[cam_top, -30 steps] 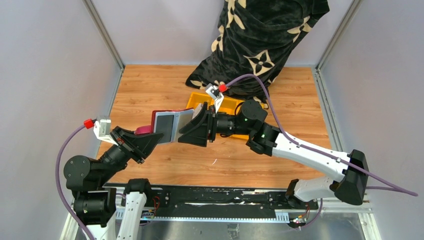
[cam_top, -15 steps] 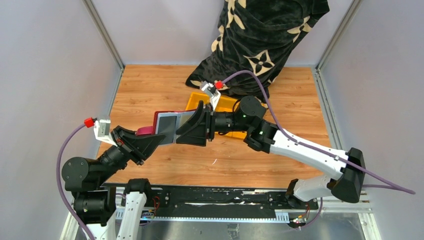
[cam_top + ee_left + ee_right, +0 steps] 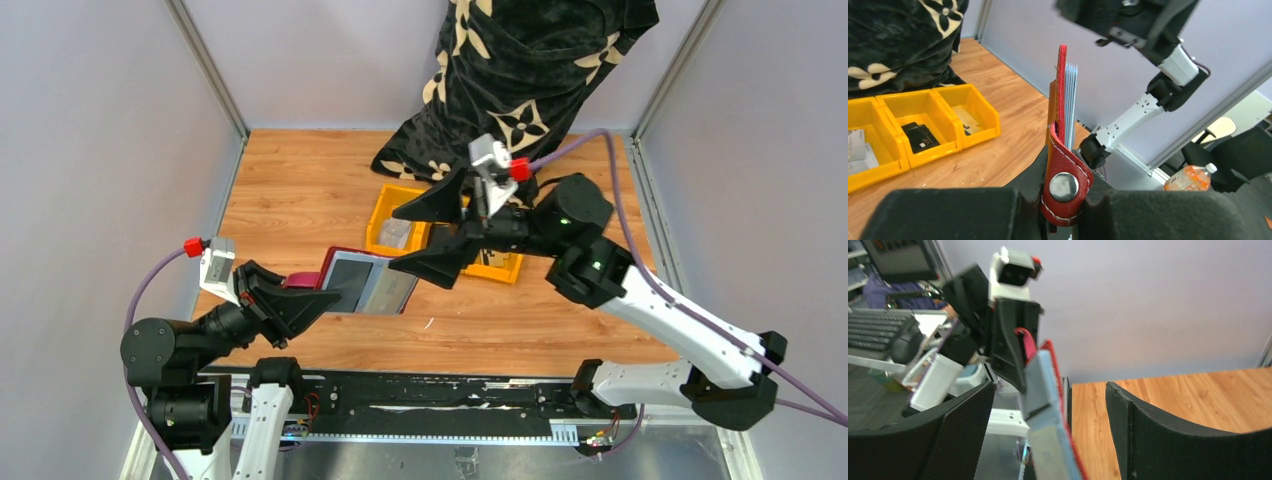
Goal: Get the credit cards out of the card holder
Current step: Remove the credit card from the card holder.
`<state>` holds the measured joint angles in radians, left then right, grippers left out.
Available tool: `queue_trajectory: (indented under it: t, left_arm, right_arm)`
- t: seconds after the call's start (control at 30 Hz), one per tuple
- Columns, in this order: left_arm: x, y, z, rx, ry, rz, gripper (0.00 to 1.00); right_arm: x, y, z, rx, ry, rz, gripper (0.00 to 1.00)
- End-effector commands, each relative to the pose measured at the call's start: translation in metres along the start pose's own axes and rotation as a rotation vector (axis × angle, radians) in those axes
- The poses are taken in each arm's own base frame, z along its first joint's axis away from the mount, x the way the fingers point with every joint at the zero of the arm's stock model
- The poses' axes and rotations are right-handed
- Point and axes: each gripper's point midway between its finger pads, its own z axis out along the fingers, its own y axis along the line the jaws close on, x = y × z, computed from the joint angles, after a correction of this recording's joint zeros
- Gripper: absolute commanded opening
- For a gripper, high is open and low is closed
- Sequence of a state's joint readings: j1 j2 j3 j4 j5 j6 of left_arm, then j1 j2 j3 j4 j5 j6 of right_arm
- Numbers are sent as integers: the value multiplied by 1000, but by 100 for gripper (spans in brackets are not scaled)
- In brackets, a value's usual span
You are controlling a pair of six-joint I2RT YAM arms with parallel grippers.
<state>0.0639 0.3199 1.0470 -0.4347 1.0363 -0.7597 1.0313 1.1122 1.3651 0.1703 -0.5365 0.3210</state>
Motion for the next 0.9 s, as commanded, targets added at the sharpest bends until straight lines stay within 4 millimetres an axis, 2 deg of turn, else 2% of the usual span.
queue_trajectory:
  t: [0.0,0.27,0.33,0.37,0.4,0.43,0.47,0.5,0.6,0.67,0.87]
  left_arm:
    - [-2,-19,-3,64,18,31,11]
    - [-3,-28,-4,96,28,45,10]
    - [-4,-28,-4,96,25,47,9]
    - [-4,-27,-4,93,23,44,9]
    - [-5,-26,-4,86,16,40,10]
    - [-6,-25,-3,80,11,37,11]
    - [-6,-23,-3,70,3,30,14]
    - [-7,-20,-2,54,-11,19,18]
    - [-10,-16,0,61,-40,-31,31]
    - [-10,-10,3,62,-55,-79,36]
    - [-12,-9,6,78,-59,-130,36]
  right_arm:
    - [50,-4,7,-86,128,0,85]
    - [77,-2,3,-127,183,21,86]
    - [80,2,2,-150,188,33,80]
    - [82,5,2,-171,192,45,73]
    - [84,10,2,-204,199,61,55]
    - [84,15,2,-234,203,78,44]
    - [85,19,3,-267,208,93,16]
    - [84,25,3,-305,207,109,2]
    - [74,39,4,-393,173,146,0]
    - [71,43,4,-413,163,154,0]
    - [66,45,3,-417,153,150,0]
